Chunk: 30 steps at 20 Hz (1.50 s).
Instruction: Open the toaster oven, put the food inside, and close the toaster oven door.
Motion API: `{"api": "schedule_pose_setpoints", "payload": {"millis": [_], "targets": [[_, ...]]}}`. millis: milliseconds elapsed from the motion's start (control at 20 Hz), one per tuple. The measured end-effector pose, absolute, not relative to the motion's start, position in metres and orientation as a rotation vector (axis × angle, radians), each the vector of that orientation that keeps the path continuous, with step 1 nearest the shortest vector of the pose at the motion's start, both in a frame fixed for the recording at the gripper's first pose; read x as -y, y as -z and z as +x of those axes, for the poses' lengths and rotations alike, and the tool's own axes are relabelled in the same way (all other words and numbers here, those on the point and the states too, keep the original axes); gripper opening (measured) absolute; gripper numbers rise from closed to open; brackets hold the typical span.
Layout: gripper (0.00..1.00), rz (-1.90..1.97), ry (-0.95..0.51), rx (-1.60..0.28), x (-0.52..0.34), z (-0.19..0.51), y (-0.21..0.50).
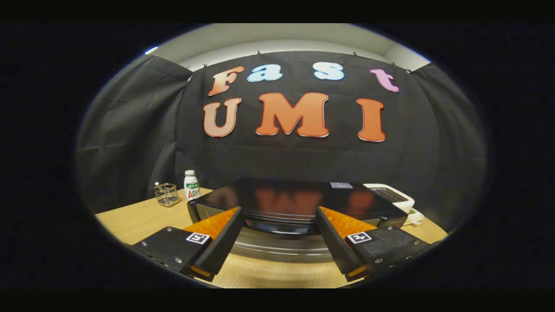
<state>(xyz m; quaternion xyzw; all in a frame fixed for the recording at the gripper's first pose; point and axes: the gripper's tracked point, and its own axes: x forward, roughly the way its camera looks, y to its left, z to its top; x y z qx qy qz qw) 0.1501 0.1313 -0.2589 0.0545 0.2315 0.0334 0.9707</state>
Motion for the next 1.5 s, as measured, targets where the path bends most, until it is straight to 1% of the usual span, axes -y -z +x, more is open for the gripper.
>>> {"api": "schedule_pose_setpoints", "payload": {"millis": [200,350,400,550,600,650,1000,1200,1500], "targets": [[0.96,0.107,-0.089,-0.454,-0.130,0.145,0.256],[0.89,0.117,-0.099,-0.449,-0.127,0.132,0.255],[0.85,0.125,-0.105,-0.447,-0.126,0.127,0.253],[0.78,0.139,-0.132,-0.468,-0.125,0.110,0.252],[0.73,0.144,-0.145,-0.478,-0.126,0.103,0.251],[0.72,0.146,-0.159,-0.490,-0.128,0.095,0.251],[0.72,0.214,-0.250,-0.599,-0.135,0.030,0.257],[0.71,0.258,-0.283,-0.681,-0.141,-0.008,0.274],[0.71,0.425,-0.302,-0.783,-0.145,-0.039,0.292]]}}
